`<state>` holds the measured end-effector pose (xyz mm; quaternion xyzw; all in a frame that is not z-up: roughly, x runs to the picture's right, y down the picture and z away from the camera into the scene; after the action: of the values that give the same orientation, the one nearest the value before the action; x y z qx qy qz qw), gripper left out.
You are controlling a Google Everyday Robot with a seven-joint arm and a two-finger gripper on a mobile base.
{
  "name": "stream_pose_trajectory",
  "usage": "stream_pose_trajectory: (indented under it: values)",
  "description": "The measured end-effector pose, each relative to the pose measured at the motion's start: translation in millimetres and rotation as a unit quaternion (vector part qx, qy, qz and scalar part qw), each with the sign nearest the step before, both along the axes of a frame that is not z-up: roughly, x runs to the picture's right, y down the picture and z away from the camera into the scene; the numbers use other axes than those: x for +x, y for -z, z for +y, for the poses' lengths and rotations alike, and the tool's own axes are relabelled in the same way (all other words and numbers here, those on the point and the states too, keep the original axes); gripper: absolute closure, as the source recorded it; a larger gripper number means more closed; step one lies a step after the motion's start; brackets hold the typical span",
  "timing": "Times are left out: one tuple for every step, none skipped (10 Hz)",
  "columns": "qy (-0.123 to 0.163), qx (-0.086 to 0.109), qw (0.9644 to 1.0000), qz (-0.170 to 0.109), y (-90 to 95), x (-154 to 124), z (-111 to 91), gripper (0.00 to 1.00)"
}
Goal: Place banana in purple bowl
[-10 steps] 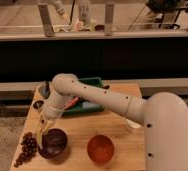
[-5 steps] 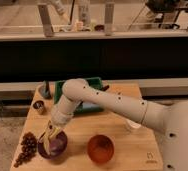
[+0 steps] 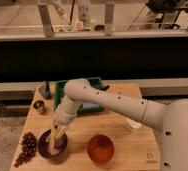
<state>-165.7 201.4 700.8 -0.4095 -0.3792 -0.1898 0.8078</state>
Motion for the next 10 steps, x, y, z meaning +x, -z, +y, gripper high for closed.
stream_pose_trajectory:
  values:
    - [0.003, -0.003, 1.0000, 0.008, -7.8, 1, 6, 0.20]
    - [0.007, 0.001, 0.9999, 0.012, -11.7, -1, 7, 0.20]
    - [0.011, 0.008, 0.9998, 0.012, -12.9, -4, 6, 0.20]
    - [0.017, 0.020, 0.9996, 0.014, -10.8, -8, 0, 0.20]
    - [0.025, 0.033, 0.9990, 0.018, -4.1, -12, -11, 0.20]
    - [0.030, 0.043, 0.9984, 0.019, 1.3, -16, -19, 0.20]
    - [0.037, 0.054, 0.9976, 0.022, 5.3, -20, -26, 0.20]
    - [0.043, 0.065, 0.9968, 0.021, 6.8, -24, -29, 0.20]
    - [0.043, 0.065, 0.9967, 0.022, 6.0, -23, -29, 0.20]
    - [0.042, 0.065, 0.9968, 0.023, 6.0, -22, -30, 0.20]
